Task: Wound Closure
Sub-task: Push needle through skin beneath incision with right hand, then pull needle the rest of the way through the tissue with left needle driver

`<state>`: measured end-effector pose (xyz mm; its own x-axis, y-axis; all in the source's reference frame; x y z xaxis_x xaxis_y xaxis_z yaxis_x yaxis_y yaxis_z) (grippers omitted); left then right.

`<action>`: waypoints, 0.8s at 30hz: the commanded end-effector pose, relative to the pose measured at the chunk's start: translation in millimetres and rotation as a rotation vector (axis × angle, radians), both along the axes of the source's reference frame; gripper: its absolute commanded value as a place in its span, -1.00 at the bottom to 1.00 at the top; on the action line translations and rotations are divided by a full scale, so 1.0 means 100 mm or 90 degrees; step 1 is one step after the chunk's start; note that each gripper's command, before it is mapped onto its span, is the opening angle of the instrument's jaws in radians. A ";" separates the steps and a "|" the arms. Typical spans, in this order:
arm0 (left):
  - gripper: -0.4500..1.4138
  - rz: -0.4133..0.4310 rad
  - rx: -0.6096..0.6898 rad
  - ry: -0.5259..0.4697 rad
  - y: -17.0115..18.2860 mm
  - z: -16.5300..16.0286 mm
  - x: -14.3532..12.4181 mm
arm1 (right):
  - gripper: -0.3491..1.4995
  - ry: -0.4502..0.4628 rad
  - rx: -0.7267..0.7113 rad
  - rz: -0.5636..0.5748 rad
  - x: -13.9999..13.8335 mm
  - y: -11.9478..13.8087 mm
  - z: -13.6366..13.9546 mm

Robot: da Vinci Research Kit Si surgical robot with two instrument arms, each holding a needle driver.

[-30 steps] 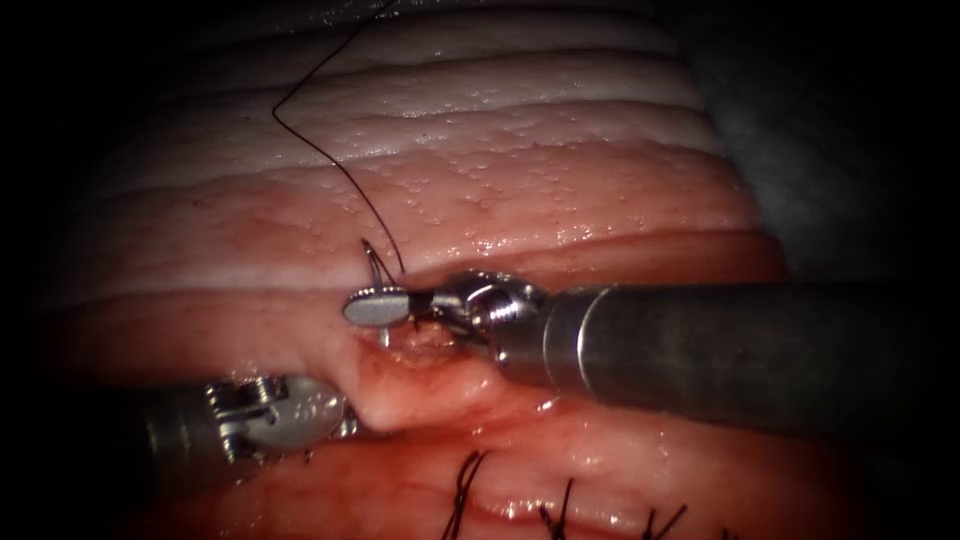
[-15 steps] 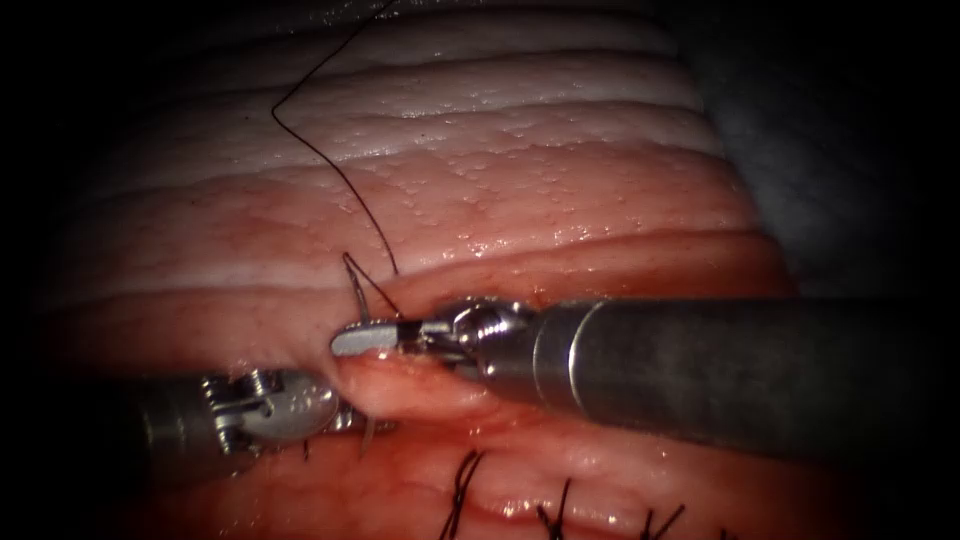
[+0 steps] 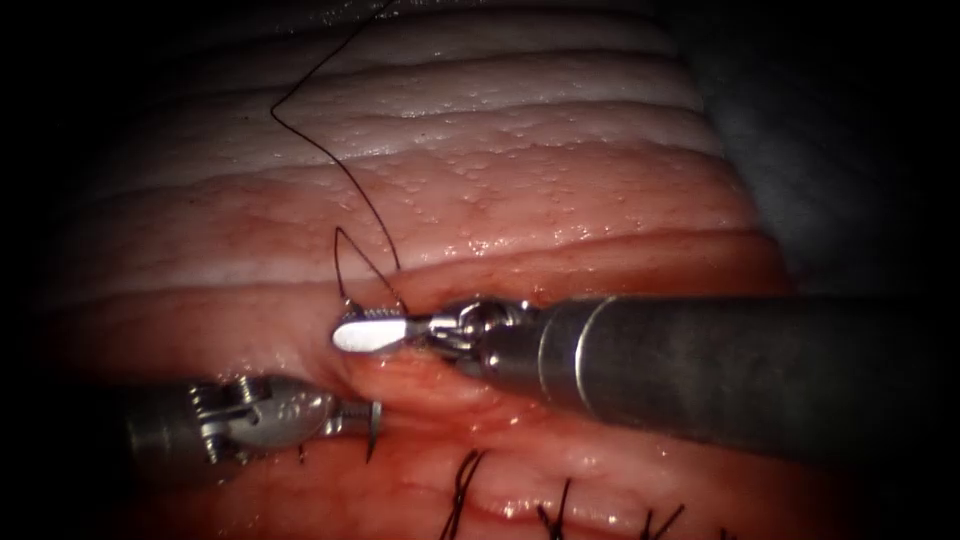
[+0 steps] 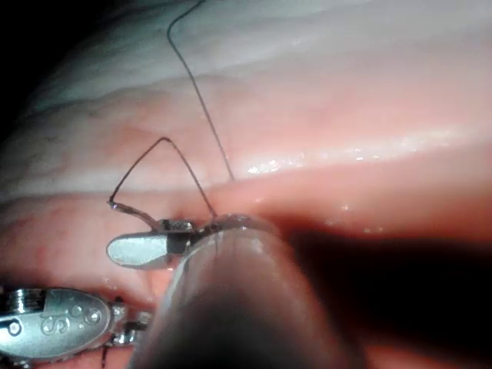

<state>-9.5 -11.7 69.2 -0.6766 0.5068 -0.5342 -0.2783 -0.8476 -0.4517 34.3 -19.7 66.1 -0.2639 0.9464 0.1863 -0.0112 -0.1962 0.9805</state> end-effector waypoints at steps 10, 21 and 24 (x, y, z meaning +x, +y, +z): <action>-0.66 -0.014 -0.108 -0.088 0.024 -0.018 0.003 | 0.69 -0.046 -0.054 0.004 -0.041 0.032 0.040; -0.51 0.010 -0.174 -0.152 0.051 -0.004 -0.003 | 0.65 -0.033 -0.050 -0.029 -0.069 0.038 0.039; -0.50 0.019 -0.178 -0.165 0.052 0.000 -0.007 | 0.63 -0.032 -0.050 -0.031 -0.074 0.040 0.041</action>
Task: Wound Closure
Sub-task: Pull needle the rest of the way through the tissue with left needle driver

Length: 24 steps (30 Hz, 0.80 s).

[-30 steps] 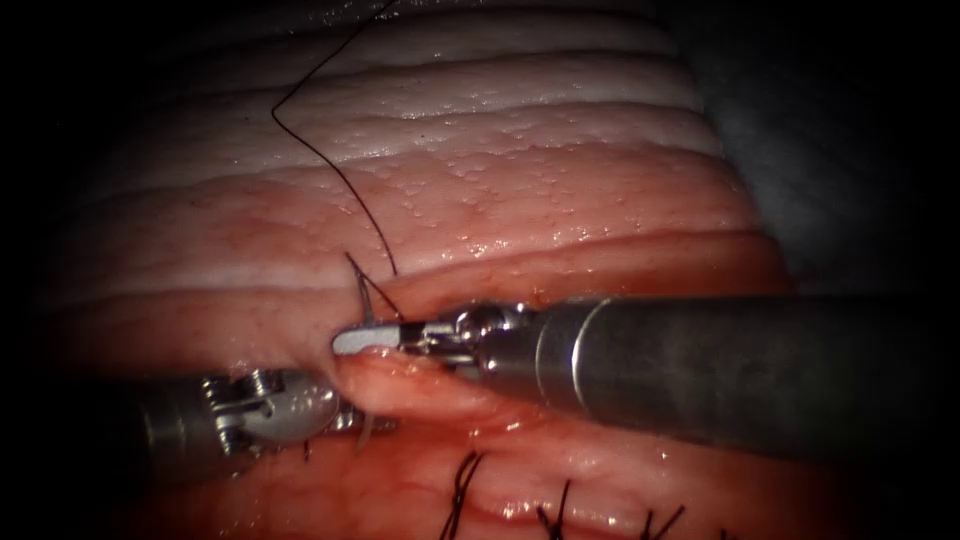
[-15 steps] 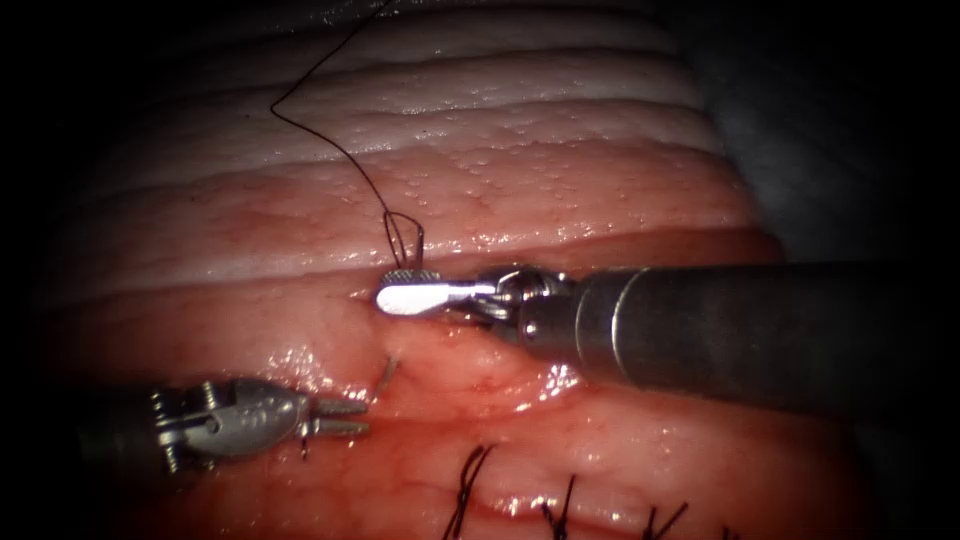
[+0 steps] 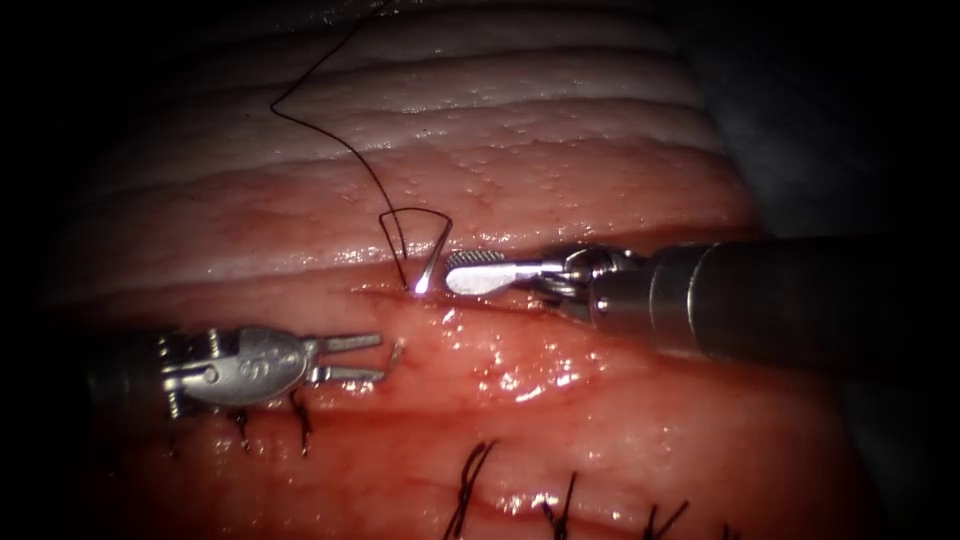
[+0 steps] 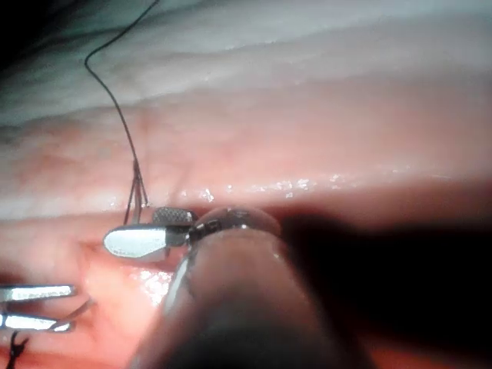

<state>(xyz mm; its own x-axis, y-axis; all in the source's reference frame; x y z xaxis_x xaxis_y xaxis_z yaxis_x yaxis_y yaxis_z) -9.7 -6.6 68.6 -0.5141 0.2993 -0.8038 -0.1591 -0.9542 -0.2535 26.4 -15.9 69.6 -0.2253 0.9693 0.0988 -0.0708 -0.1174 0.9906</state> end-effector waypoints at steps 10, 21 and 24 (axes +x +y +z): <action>-0.41 0.059 -0.001 -0.031 0.001 0.016 -0.018 | 0.63 0.001 -0.002 -0.004 -0.010 0.009 0.014; -0.41 0.108 0.012 -0.060 0.014 0.027 -0.030 | 0.62 0.001 -0.003 -0.004 -0.009 0.008 0.016; -0.46 0.127 0.016 -0.062 0.016 0.029 -0.032 | 0.62 0.000 -0.005 -0.004 -0.009 0.007 0.019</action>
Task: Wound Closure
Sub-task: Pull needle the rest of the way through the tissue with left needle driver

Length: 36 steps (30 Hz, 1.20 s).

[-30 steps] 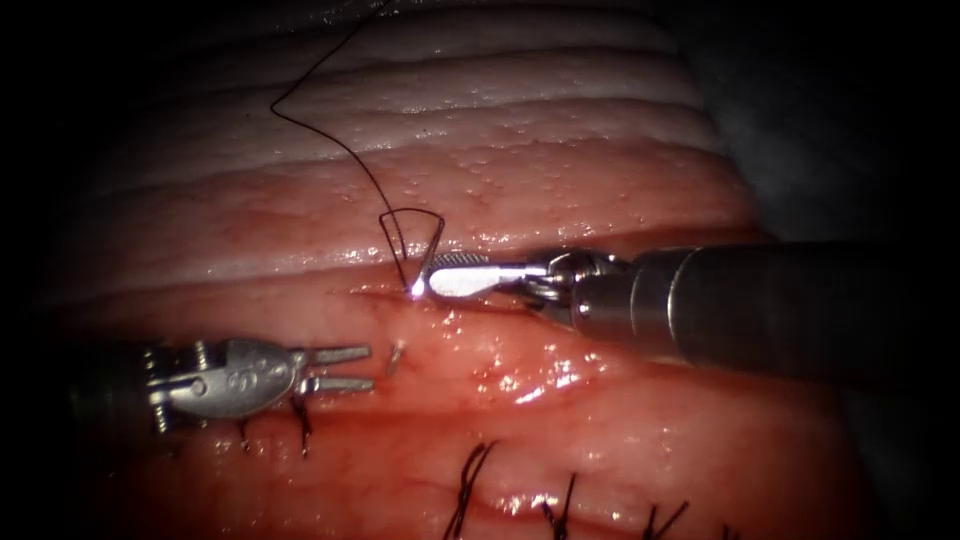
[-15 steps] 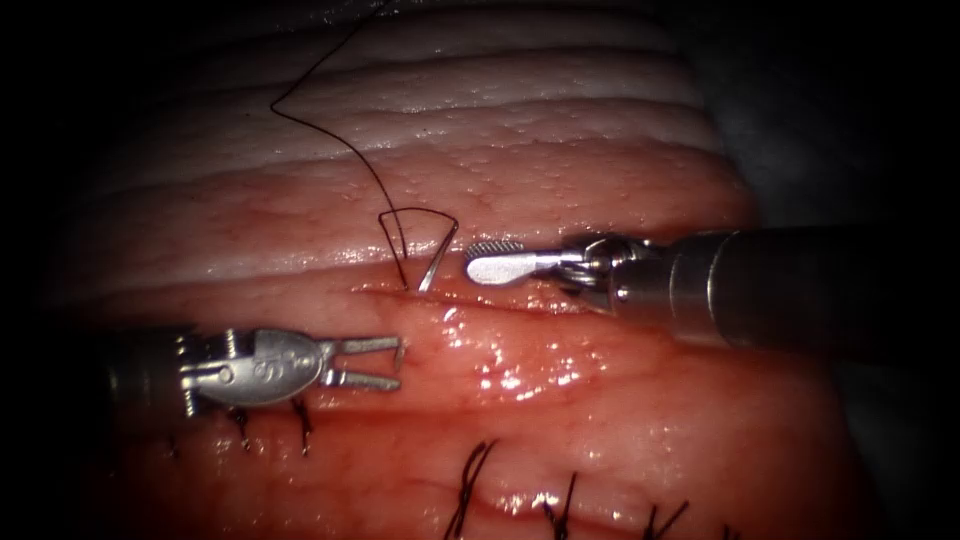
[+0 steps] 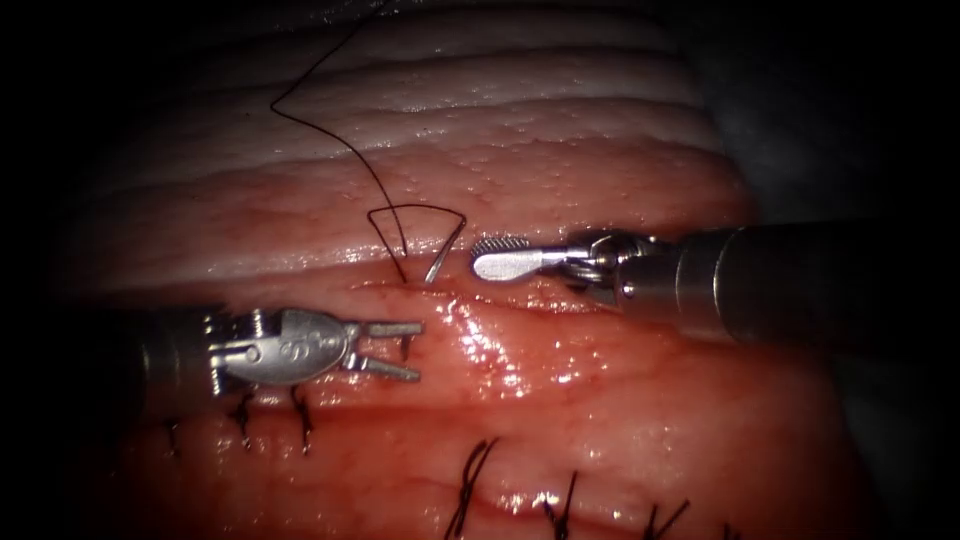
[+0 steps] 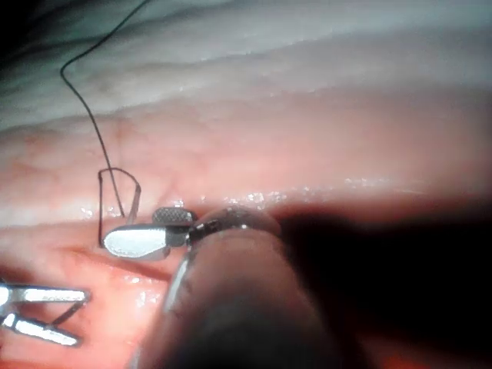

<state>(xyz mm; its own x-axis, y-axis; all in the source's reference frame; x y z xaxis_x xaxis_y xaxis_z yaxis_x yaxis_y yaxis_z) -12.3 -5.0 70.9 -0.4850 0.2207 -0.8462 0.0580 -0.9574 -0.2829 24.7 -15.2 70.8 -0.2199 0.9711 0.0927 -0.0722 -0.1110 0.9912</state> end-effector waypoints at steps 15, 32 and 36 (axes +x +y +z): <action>-1.00 0.064 0.178 -0.052 0.013 0.003 0.000 | 0.60 0.022 -0.010 -0.024 0.010 -0.006 0.013; -1.00 -0.022 0.562 -0.231 0.057 -0.091 0.036 | 0.47 -0.011 -0.130 -0.073 0.015 -0.005 -0.014; -1.00 -0.027 0.588 -0.280 0.060 -0.112 0.049 | 0.65 -0.028 -0.237 -0.085 0.023 0.000 -0.038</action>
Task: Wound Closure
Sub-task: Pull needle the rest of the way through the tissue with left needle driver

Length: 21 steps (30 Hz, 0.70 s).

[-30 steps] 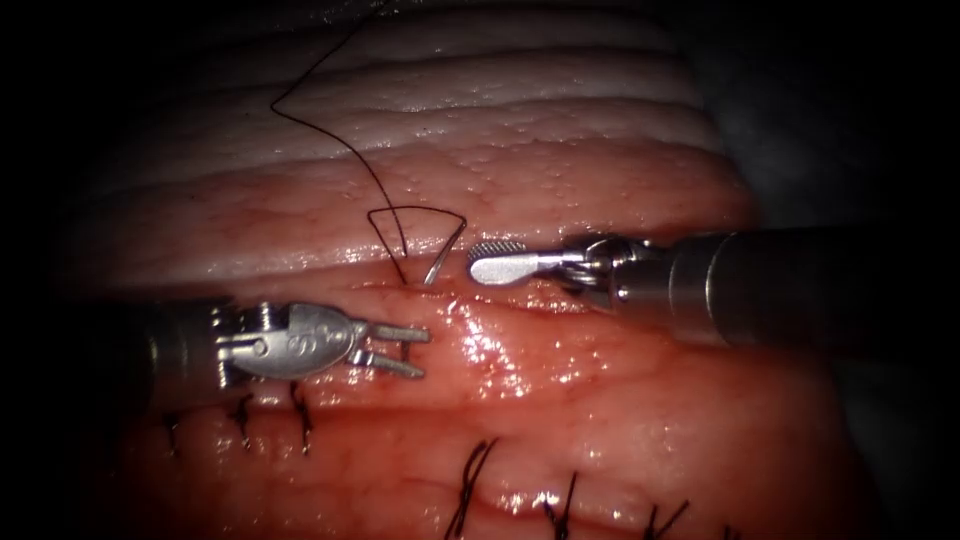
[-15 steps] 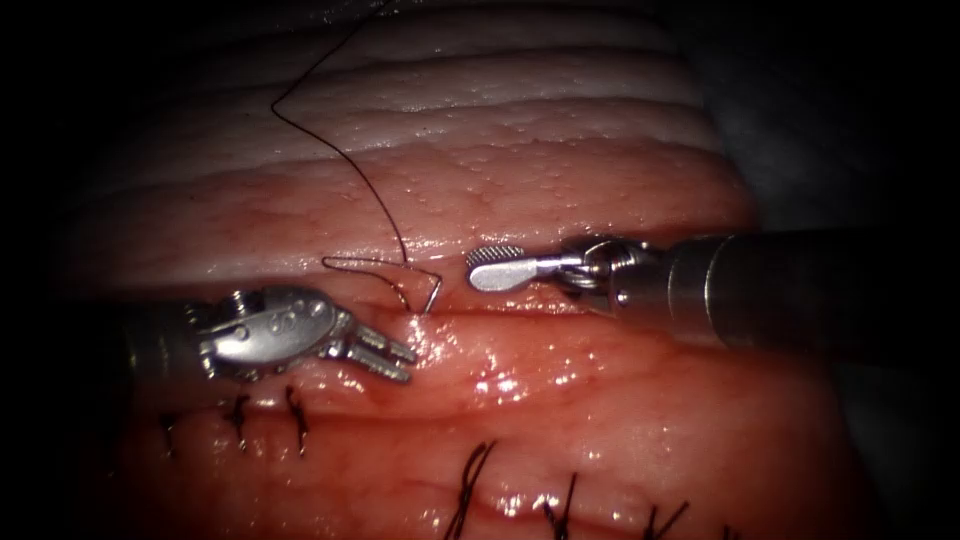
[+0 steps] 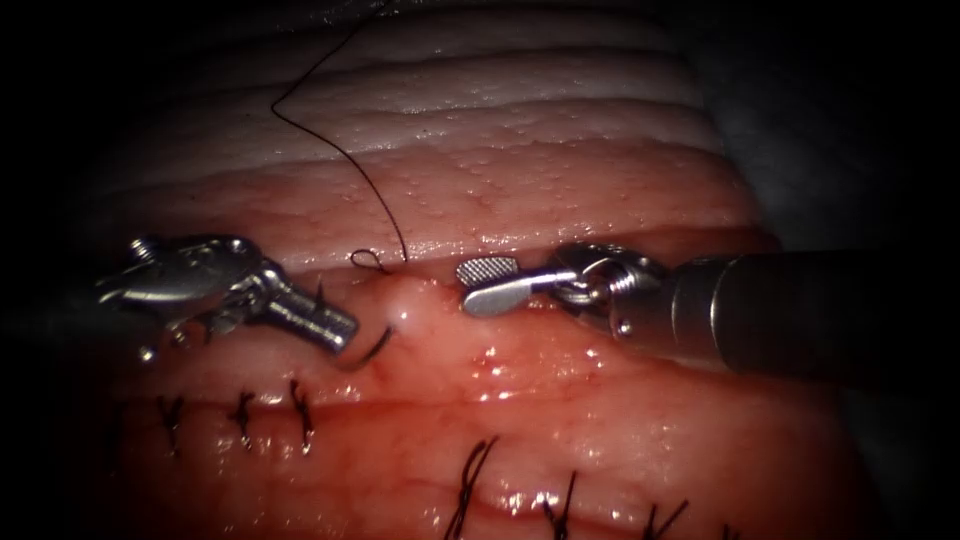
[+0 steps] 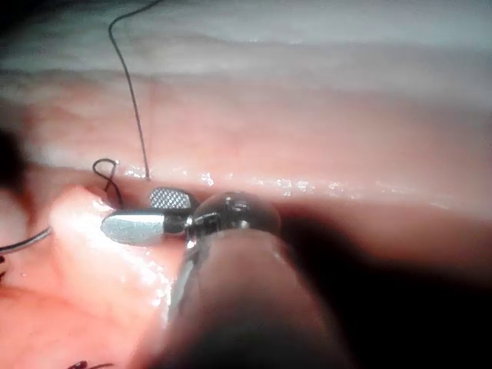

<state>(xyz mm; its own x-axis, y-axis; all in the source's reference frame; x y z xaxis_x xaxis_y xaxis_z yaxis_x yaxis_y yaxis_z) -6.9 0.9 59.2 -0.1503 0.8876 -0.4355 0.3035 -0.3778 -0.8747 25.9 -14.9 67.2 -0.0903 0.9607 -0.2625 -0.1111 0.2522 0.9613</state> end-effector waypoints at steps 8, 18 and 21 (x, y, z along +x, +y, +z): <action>-1.00 -0.055 -0.084 -0.020 -0.012 -0.023 0.015 | 0.63 -0.006 -0.193 -0.071 0.046 -0.020 -0.044; -1.00 -0.150 -0.318 0.001 -0.037 -0.057 0.022 | 0.65 -0.082 -0.313 -0.092 0.069 -0.028 -0.028; -1.00 -0.176 -0.368 0.011 -0.043 -0.071 0.023 | 0.65 -0.102 -0.331 -0.090 0.071 -0.029 -0.020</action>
<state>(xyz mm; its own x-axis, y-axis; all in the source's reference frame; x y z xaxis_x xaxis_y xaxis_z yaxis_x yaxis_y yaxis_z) -4.0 -3.5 51.1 0.0463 0.5054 -0.8617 0.1041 -0.8603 -0.4990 32.3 -17.8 64.7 0.1178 0.6969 -0.7075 -0.1763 0.7158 0.6757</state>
